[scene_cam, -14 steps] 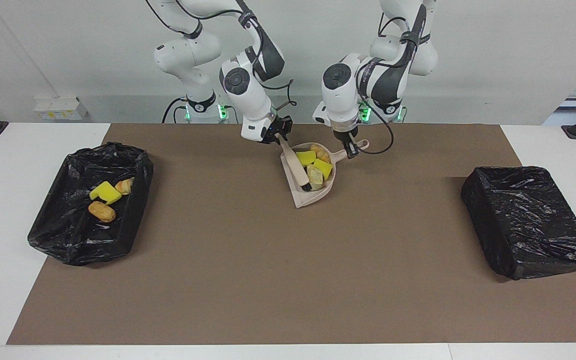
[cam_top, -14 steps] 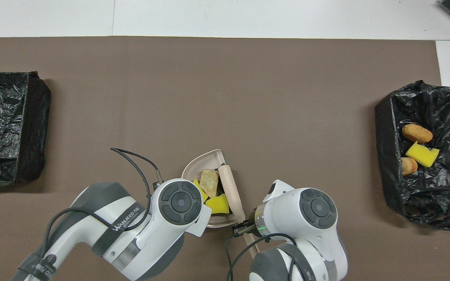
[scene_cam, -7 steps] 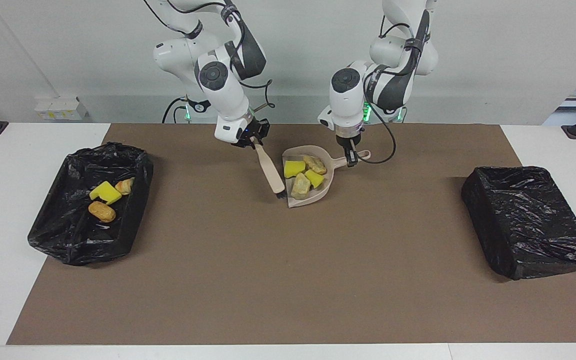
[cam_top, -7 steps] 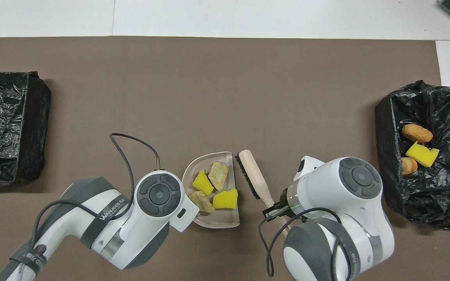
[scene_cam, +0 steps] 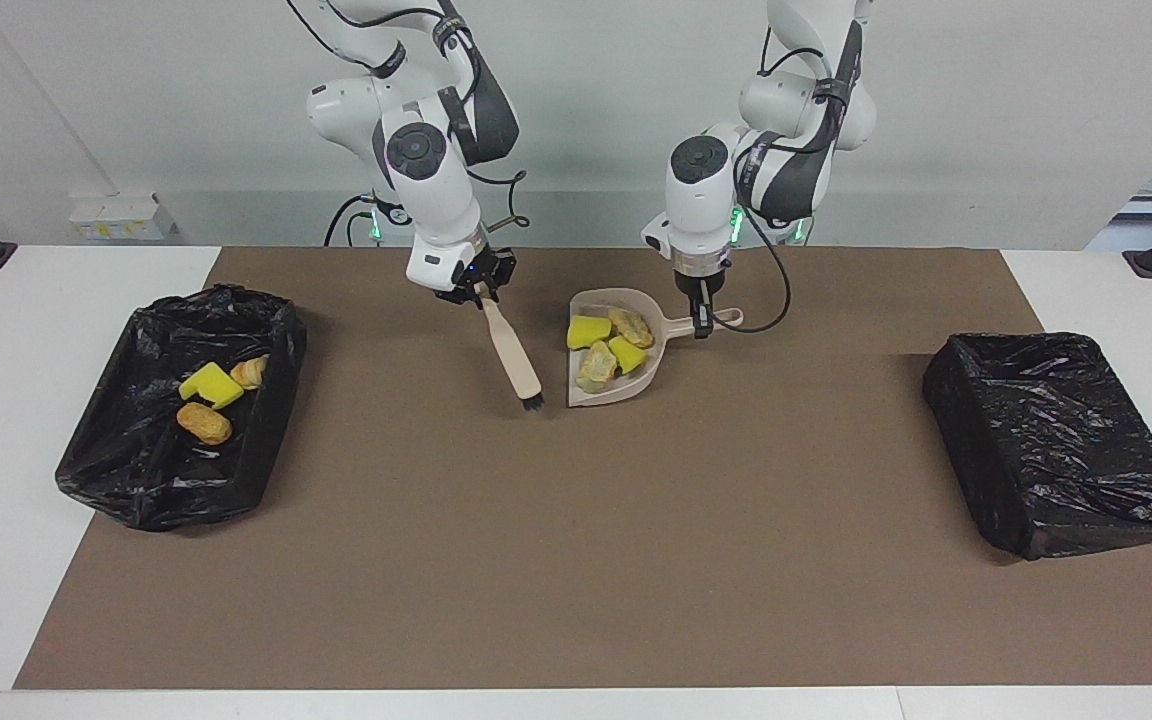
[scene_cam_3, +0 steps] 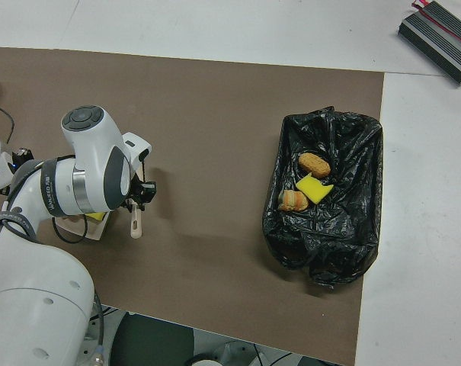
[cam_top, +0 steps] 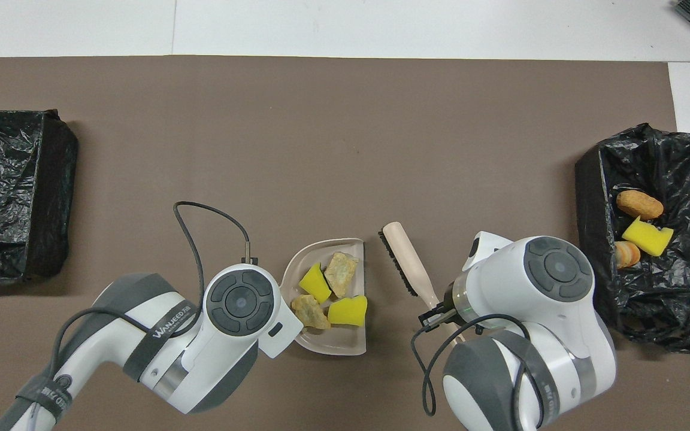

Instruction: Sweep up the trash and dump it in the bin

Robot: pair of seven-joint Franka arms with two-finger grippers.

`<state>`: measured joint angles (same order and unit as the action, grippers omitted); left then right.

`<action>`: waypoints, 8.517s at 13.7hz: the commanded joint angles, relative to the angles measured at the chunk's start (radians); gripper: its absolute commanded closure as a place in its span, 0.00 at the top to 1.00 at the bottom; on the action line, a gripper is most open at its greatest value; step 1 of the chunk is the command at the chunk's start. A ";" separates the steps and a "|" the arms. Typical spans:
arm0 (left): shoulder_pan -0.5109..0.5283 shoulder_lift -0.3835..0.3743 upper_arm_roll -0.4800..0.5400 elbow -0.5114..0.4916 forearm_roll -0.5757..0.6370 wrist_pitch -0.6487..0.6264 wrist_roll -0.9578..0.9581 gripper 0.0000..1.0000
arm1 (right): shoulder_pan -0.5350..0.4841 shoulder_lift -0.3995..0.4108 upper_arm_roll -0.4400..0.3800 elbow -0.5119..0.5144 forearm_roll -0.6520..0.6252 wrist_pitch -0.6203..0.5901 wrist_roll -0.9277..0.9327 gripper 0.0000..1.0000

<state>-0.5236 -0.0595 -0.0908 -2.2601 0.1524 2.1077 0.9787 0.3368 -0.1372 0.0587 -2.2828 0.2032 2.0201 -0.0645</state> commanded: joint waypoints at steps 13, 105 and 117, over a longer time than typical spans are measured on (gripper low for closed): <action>0.715 -0.024 0.011 0.222 -0.082 -0.093 0.672 0.00 | 0.391 0.005 0.027 -0.046 -0.022 0.153 0.680 0.00; 0.488 -0.109 0.040 0.353 -0.154 -0.405 -0.798 1.00 | -0.295 0.100 -0.158 0.651 -0.182 -0.393 0.037 1.00; 0.497 0.063 0.040 0.844 -0.152 -0.715 -0.752 1.00 | -0.295 0.100 -0.158 0.651 -0.182 -0.393 0.037 1.00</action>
<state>-0.0433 -0.0519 -0.0408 -1.5055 0.0025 1.4442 0.2108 0.0464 -0.0200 -0.1030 -1.6082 0.0171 1.6134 -0.0263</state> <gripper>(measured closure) 0.000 0.000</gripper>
